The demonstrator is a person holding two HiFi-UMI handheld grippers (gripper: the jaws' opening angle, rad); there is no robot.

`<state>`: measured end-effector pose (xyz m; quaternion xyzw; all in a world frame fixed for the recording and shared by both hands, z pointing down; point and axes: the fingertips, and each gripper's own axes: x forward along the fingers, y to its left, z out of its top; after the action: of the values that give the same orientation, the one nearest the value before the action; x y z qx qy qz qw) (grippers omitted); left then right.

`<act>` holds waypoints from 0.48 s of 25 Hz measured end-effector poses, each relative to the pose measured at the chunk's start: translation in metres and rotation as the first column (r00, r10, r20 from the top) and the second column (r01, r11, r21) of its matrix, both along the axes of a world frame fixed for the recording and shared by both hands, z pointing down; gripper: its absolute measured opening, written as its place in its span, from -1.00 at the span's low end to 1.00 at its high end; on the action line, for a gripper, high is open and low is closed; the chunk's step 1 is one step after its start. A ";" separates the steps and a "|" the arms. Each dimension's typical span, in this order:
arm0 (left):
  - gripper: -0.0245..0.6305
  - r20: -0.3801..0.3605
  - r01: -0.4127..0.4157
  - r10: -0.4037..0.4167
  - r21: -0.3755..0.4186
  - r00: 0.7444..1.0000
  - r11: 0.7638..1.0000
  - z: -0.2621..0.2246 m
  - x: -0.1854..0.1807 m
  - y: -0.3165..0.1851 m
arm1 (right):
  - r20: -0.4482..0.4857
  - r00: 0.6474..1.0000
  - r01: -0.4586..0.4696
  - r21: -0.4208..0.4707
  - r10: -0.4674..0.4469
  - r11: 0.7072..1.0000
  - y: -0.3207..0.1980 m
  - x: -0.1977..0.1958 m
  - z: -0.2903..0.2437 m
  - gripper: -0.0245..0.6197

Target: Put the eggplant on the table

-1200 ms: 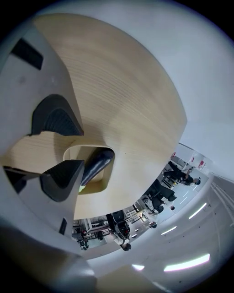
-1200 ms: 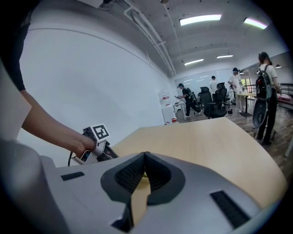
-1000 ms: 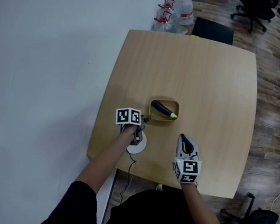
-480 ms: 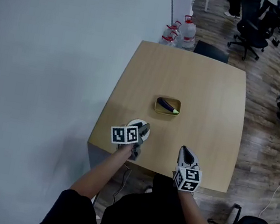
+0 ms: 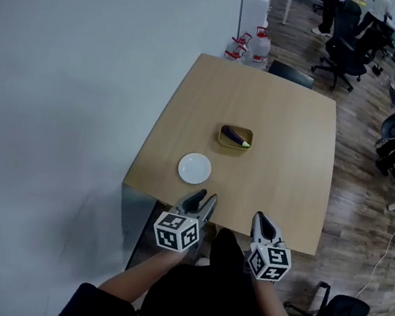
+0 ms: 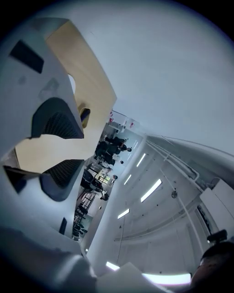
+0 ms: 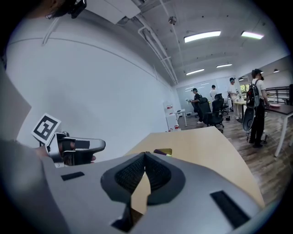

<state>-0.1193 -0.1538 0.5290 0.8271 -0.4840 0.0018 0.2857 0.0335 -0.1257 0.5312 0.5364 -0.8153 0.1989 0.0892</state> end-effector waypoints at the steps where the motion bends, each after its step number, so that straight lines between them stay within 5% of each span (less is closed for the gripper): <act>1: -0.50 0.005 0.008 -0.008 0.032 1.000 0.999 -0.005 0.002 0.008 | -0.005 1.000 -0.002 0.006 0.002 1.000 0.005 0.001 -0.004 -0.74; 6: -0.78 0.043 0.026 -0.032 0.125 0.999 0.992 -0.021 0.012 0.043 | -0.044 0.999 -0.009 0.038 0.010 0.999 0.022 0.004 -0.015 -0.74; 12: -0.85 0.103 0.054 -0.077 0.205 0.992 0.977 -0.035 0.006 0.067 | -0.097 0.995 0.008 0.097 0.001 0.995 0.031 -0.005 -0.034 -0.74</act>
<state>-0.1129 -0.0872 0.4943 0.8341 -0.5236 -0.0112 0.1731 0.0289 -0.0948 0.4976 0.5476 -0.8197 0.1327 0.1028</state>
